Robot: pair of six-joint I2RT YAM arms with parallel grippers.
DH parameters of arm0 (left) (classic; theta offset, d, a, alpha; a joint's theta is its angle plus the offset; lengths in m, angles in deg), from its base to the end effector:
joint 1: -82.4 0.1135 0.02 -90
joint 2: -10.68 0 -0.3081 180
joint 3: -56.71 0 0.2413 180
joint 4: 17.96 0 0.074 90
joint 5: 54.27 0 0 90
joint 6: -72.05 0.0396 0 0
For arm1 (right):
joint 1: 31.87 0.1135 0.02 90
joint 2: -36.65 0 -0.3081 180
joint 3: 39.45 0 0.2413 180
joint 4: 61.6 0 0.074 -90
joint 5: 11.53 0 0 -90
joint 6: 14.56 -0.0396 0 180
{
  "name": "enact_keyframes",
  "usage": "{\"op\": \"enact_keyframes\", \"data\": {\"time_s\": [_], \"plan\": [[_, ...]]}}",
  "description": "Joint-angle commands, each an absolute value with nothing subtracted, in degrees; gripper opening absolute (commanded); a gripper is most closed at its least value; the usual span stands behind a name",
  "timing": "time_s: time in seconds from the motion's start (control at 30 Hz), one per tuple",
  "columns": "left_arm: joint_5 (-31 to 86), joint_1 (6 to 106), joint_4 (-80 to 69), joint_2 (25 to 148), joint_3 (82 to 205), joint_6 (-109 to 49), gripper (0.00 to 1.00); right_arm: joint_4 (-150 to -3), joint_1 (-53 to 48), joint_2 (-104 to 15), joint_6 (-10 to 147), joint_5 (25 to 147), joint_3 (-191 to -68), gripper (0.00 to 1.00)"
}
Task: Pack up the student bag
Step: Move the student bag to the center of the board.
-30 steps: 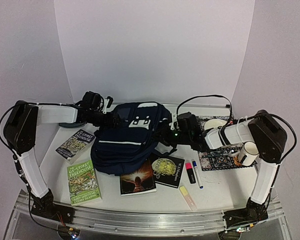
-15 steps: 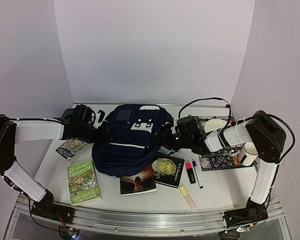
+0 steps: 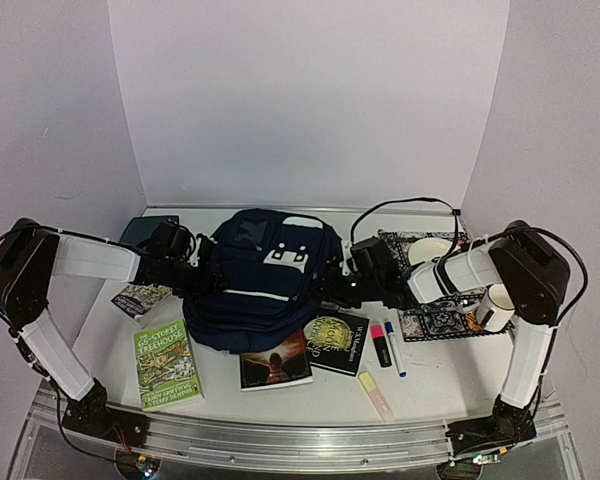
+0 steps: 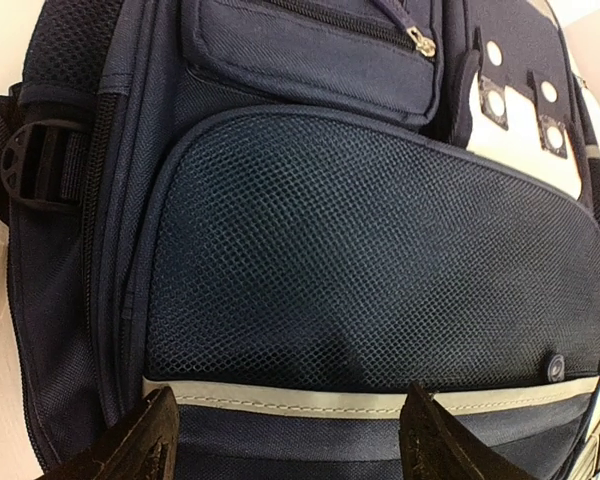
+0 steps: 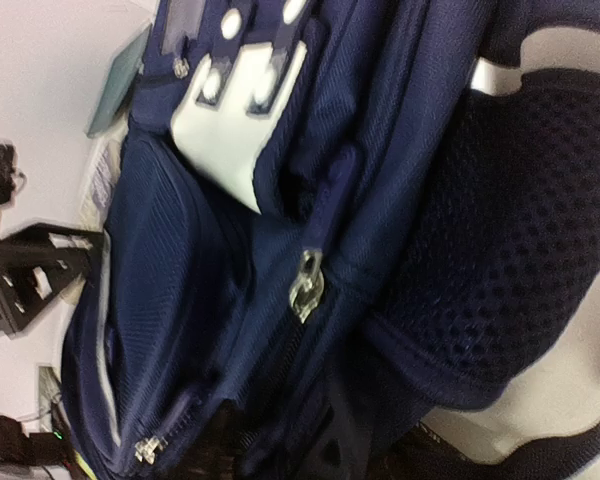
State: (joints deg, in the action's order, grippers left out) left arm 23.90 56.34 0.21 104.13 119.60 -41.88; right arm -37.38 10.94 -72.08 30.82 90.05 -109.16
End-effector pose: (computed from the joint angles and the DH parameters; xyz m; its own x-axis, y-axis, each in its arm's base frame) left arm 0.2845 -0.1482 0.2136 -0.8408 -0.0307 -0.5404 0.2302 0.8833 -0.4084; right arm 0.2994 0.2882 0.2246 -0.7010 0.2886 -0.6521 -0.4436 0.5396 0.7156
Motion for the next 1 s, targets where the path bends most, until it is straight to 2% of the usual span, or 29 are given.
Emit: {"op": "enact_keyframes", "data": {"time_s": [0.0,0.13,0.3,0.6,0.97], "plan": [[24.49,57.15,-1.54,105.47,118.41,-41.57,0.77,-49.8,11.31,-65.18,43.89,90.38,-113.64,0.53],[24.16,57.17,-1.75,105.66,118.63,-41.09,0.77,-56.19,11.28,-62.73,51.73,90.84,-115.83,0.72],[23.42,57.16,-1.93,105.99,118.96,-40.81,0.77,-57.89,11.28,-64.14,55.82,98.62,-120.63,0.85],[21.97,57.18,-2.24,106.07,119.26,-40.72,0.77,-59.88,11.28,-74.67,58.01,103.46,-128.91,0.91],[20.94,57.21,-2.83,105.52,118.88,-41.02,0.78,-60.18,11.89,-79.14,56.74,105.2,-129.49,0.91]]}}
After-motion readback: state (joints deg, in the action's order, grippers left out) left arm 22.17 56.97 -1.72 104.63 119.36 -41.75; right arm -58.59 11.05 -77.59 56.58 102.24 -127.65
